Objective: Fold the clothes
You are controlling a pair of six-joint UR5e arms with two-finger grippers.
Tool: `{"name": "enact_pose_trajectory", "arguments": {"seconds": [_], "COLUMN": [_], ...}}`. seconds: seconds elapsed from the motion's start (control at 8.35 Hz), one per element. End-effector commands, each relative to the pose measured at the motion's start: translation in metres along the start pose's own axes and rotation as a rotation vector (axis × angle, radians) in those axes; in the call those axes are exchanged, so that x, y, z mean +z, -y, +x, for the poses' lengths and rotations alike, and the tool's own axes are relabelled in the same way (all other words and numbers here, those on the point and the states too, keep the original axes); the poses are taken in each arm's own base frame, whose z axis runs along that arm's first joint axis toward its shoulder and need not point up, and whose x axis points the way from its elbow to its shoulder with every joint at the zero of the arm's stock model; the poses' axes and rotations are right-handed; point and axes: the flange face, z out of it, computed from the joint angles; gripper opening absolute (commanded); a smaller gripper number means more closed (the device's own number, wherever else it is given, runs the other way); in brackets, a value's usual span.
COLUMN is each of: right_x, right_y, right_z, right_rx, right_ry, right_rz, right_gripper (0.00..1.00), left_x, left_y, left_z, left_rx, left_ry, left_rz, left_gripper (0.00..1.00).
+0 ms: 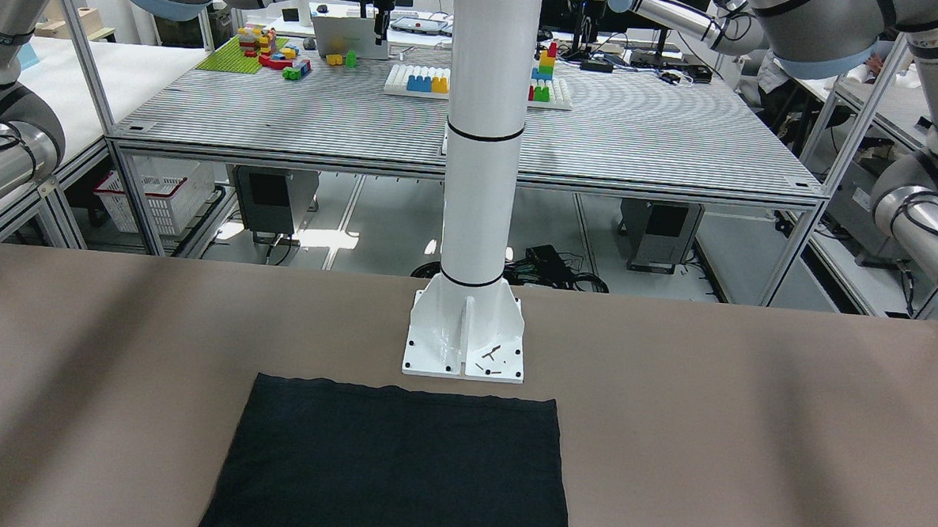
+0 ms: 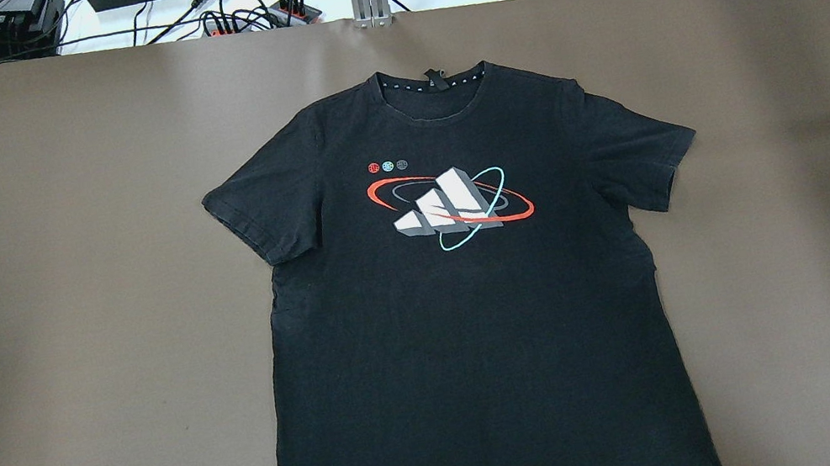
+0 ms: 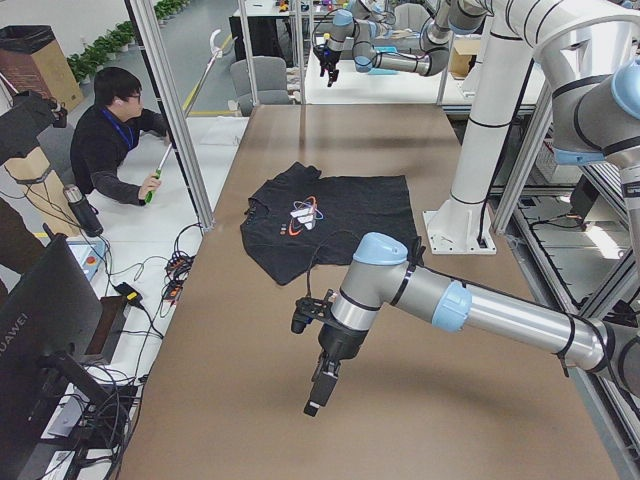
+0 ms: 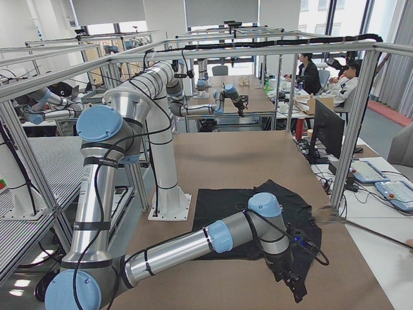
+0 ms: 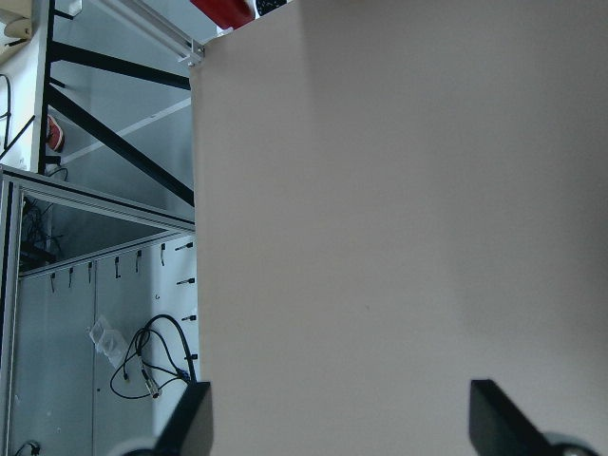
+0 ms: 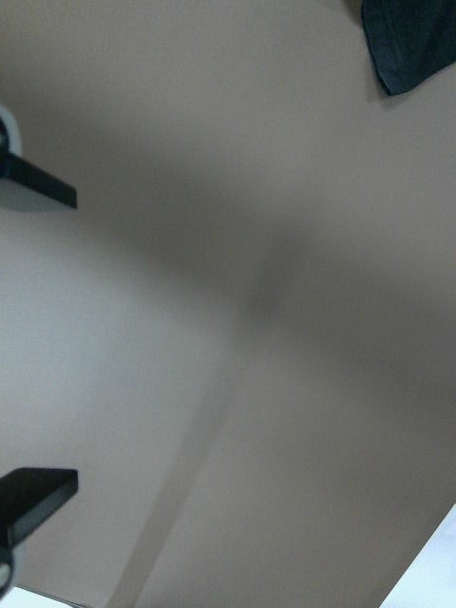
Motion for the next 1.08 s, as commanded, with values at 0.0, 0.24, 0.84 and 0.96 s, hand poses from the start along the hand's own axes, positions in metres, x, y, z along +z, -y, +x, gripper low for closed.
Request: {"name": "enact_pose_trajectory", "arguments": {"seconds": [0.0,0.24,0.84,0.96], "right_x": [0.001,0.002,0.005,0.016], "right_y": [0.0,-0.001,-0.009,-0.007], "right_z": [0.001,0.001,0.002,0.001], "right_rx": [0.001,0.004,0.0,-0.01], "right_ry": [0.0,0.003,-0.011,-0.008], "right_rz": [-0.002,-0.005,-0.005,-0.01], "right_gripper": [0.94,0.94,0.94,0.95], "left_x": [0.011,0.007,0.019,0.019], "left_y": [0.008,0.014,0.012,0.017], "left_z": [-0.003,0.0,0.005,0.024], "left_rx": [-0.003,-0.001,0.031,0.068], "left_ry": [0.006,-0.006,-0.076,-0.125], "left_rz": [-0.008,0.0,0.046,0.061], "left_gripper": [0.95,0.95,0.95,0.95]}}
